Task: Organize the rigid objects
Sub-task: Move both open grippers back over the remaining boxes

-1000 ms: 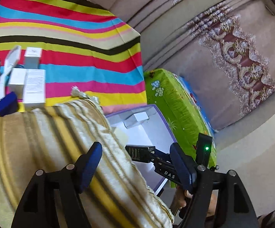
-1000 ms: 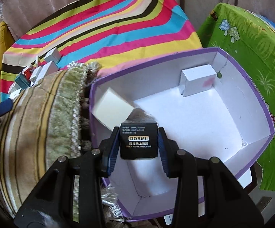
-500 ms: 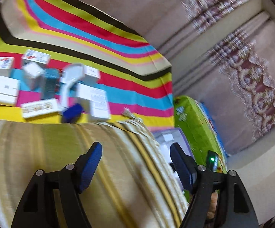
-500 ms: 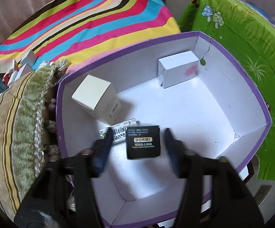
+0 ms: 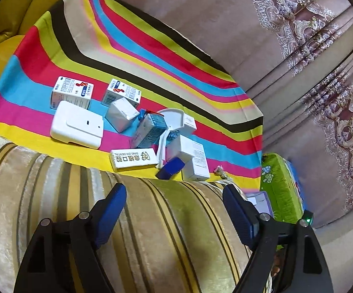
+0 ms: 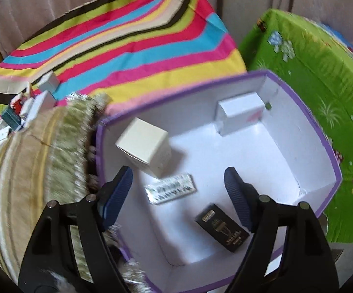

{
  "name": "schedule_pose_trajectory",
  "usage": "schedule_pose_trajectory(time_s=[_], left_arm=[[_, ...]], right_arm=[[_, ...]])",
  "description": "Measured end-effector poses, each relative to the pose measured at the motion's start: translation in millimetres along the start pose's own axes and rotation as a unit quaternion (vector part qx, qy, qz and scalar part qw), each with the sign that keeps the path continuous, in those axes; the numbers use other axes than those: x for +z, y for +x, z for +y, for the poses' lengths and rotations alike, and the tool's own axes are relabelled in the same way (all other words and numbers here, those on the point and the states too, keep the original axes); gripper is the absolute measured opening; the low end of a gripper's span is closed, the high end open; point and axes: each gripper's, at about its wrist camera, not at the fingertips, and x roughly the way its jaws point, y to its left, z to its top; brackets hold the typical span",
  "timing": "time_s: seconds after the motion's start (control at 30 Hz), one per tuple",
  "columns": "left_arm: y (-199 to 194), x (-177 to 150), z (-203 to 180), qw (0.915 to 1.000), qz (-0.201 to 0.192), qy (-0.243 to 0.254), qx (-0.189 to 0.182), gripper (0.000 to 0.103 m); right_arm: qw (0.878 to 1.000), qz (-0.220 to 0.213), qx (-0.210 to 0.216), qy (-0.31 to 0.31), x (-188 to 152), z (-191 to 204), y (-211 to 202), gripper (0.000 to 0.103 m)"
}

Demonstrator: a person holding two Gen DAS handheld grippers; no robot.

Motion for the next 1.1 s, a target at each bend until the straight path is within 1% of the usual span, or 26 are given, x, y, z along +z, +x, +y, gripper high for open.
schedule_pose_trajectory(time_s=[0.1,0.3,0.47,0.53,0.63,0.73,0.8,0.83,0.87,0.9,0.93,0.97,1.0,1.07,1.1], left_arm=[[2.1,2.0,1.5,1.0000,0.007,0.005,0.005,0.082],[8.2,6.8,2.5,0.9991,0.024,0.021,0.027,0.082],[15.8,15.7,3.4,0.9973,0.042,0.032,0.052,0.082],[20.5,21.8,3.1,0.9959,0.051,0.036,0.066,0.082],[25.9,34.1,-0.2,0.9945,0.055,0.043,0.078,0.082],[31.3,51.1,-5.4,0.9944,0.052,0.039,0.083,0.082],[35.8,62.8,-9.3,0.9954,0.051,0.036,0.073,0.082],[38.9,71.2,-11.8,0.9958,0.048,0.038,0.069,0.082],[39.8,76.9,-12.5,0.9956,0.041,0.041,0.073,0.082],[40.0,82.3,-12.9,0.9949,0.033,0.049,0.082,0.082],[39.6,87.8,-13.1,0.9924,0.020,0.070,0.099,0.082],[37.3,92.4,-10.9,0.9874,0.006,0.094,0.127,0.082],[33.1,95.5,-4.9,0.9844,-0.004,0.105,0.141,0.082],[25.0,98.5,6.5,0.9825,-0.013,0.118,0.144,0.082],[19.3,99.8,14.1,0.9768,-0.022,0.136,0.164,0.082]], right_arm=[[1.000,-0.011,0.014,-0.016,11.8,21.0,-5.7,0.081],[0.997,-0.022,0.048,-0.051,33.7,71.6,-9.6,0.082],[0.992,-0.028,0.078,-0.096,49.5,125.2,-11.0,0.082],[0.989,-0.028,0.081,-0.117,55.3,144.4,-8.9,0.083],[0.986,-0.025,0.089,-0.138,64.7,171.2,-2.9,0.083],[0.984,-0.015,0.099,-0.145,75.0,192.9,7.0,0.083],[0.984,-0.007,0.110,-0.140,81.6,203.1,15.2,0.083],[0.984,-0.008,0.114,-0.140,84.4,208.3,18.2,0.083],[0.983,-0.013,0.115,-0.140,86.4,213.1,19.9,0.083],[0.983,-0.018,0.117,-0.141,87.1,216.8,21.5,0.083],[0.983,-0.019,0.117,-0.142,86.9,219.0,22.7,0.083],[0.983,-0.017,0.115,-0.144,85.5,221.1,25.1,0.083],[0.983,-0.016,0.116,-0.145,83.6,221.6,26.7,0.083],[0.983,-0.009,0.119,-0.142,79.6,219.7,31.3,0.083],[0.983,-0.006,0.120,-0.137,78.9,217.4,34.0,0.083]])
